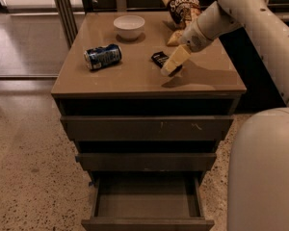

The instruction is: Place rxbar chocolate into bottom drawer

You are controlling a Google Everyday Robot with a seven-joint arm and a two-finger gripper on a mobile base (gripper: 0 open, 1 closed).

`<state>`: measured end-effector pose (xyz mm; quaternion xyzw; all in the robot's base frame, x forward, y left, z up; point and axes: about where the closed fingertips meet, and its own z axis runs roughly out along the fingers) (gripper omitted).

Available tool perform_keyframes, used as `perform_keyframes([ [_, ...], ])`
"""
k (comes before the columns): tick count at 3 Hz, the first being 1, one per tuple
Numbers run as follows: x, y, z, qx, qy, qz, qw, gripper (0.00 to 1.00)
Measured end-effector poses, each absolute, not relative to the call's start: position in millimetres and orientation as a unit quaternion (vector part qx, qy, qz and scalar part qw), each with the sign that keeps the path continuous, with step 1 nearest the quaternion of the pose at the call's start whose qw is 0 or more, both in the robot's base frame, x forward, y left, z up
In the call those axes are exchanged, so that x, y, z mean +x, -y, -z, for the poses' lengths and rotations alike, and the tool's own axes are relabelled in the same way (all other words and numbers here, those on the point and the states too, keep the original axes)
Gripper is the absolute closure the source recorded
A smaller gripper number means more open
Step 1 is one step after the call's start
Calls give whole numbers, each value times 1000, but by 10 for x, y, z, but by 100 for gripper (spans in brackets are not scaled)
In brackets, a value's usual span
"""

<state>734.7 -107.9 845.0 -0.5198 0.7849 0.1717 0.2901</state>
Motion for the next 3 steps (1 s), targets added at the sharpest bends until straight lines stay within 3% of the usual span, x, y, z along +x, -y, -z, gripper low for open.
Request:
perform_keyframes([
  [2, 7529, 1035, -7967, -502, -803, -187, 261, 0],
  [3, 7528, 1035, -7970, -502, -803, -187, 261, 18],
])
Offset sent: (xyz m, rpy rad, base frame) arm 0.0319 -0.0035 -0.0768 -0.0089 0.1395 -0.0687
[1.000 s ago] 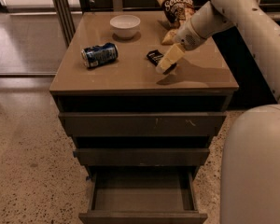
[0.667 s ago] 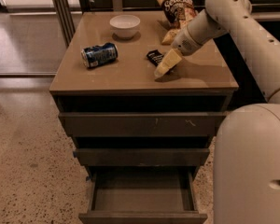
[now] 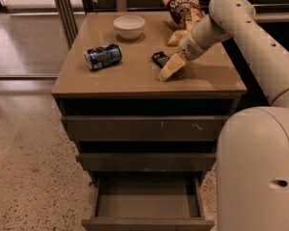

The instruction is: Place rxbar chocolate into bottom drawer

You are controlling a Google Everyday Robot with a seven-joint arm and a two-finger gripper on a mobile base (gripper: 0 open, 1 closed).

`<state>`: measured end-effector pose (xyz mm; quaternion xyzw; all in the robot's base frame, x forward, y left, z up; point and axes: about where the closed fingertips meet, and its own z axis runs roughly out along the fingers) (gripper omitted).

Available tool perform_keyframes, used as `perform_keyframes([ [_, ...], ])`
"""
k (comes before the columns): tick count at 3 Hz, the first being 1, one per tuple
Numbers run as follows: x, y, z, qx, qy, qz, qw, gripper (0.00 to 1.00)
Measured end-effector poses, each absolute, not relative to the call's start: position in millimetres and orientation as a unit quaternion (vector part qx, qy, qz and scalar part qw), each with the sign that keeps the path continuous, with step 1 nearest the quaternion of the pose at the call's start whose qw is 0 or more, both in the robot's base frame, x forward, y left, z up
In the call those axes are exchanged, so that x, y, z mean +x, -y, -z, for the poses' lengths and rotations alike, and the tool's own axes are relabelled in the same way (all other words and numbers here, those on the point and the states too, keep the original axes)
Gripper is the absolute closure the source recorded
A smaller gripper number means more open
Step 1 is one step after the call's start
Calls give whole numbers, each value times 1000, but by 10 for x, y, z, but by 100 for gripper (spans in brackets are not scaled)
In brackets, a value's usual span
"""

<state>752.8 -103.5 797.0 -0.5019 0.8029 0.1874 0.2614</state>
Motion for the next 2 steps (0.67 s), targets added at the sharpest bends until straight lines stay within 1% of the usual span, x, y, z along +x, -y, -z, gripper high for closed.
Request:
perform_keyframes([
  [2, 7528, 1035, -8051, -502, -803, -187, 261, 64],
])
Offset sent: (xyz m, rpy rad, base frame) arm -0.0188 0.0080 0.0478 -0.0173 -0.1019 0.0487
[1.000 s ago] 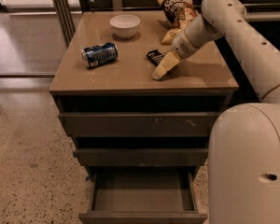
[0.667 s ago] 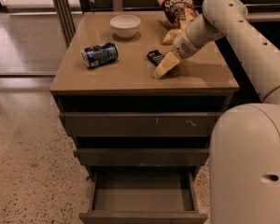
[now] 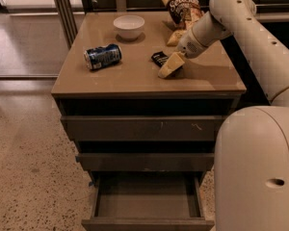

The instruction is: Place rxbar chocolate into bottom drawer

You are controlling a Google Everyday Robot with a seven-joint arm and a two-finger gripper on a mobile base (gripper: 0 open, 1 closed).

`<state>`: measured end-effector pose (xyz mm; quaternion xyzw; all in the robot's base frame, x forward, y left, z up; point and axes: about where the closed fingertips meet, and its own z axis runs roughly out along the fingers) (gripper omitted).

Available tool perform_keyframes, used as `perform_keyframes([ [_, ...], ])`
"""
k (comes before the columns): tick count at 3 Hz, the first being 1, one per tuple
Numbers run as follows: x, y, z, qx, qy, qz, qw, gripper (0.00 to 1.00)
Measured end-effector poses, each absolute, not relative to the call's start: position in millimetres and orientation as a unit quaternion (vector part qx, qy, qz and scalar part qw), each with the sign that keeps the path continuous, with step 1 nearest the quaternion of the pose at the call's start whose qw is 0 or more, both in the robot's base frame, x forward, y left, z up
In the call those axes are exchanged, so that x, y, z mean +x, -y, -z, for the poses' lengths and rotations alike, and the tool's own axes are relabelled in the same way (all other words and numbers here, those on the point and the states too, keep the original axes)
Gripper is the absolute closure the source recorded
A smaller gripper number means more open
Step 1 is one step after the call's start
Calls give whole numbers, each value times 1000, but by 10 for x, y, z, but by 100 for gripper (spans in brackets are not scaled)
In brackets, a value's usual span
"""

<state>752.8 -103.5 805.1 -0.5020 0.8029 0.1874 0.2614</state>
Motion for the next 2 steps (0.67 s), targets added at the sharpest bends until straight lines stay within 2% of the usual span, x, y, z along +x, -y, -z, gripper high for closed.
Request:
perform_keyframes([
  [1, 7527, 1035, -8112, -502, -803, -188, 261, 88],
  [2, 7516, 1033, -8165, -503, -802, -188, 261, 100],
])
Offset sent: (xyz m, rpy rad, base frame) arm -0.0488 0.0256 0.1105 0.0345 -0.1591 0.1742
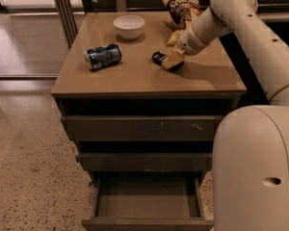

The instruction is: Place rxbar chocolate into bottom drawer

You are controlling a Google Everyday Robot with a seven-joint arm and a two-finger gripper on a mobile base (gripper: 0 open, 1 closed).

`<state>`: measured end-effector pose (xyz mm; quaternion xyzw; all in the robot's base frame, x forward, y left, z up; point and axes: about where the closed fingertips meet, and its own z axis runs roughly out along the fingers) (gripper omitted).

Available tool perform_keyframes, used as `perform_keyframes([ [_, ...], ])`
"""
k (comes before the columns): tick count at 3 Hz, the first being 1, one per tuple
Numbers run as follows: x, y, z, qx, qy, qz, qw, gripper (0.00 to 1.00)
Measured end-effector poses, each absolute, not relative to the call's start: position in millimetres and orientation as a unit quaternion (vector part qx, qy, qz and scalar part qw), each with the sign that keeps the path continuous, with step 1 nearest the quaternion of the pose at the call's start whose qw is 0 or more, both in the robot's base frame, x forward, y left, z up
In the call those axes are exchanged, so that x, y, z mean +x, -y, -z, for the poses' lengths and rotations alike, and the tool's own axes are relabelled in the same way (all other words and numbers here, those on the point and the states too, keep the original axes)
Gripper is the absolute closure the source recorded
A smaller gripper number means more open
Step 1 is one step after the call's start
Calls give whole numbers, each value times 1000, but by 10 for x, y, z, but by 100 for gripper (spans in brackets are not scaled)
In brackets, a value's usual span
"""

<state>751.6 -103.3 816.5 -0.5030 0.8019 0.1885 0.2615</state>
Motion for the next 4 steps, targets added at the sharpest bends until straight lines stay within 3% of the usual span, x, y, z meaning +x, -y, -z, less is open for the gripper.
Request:
perform_keyframes([
  [1, 7295, 889, -8657, -543, -766, -190, 287, 100],
  [3, 7053, 873, -8764, -551, -751, -209, 298, 100],
  [4, 6542, 885, -9174, -550, -720, -235, 351, 100],
])
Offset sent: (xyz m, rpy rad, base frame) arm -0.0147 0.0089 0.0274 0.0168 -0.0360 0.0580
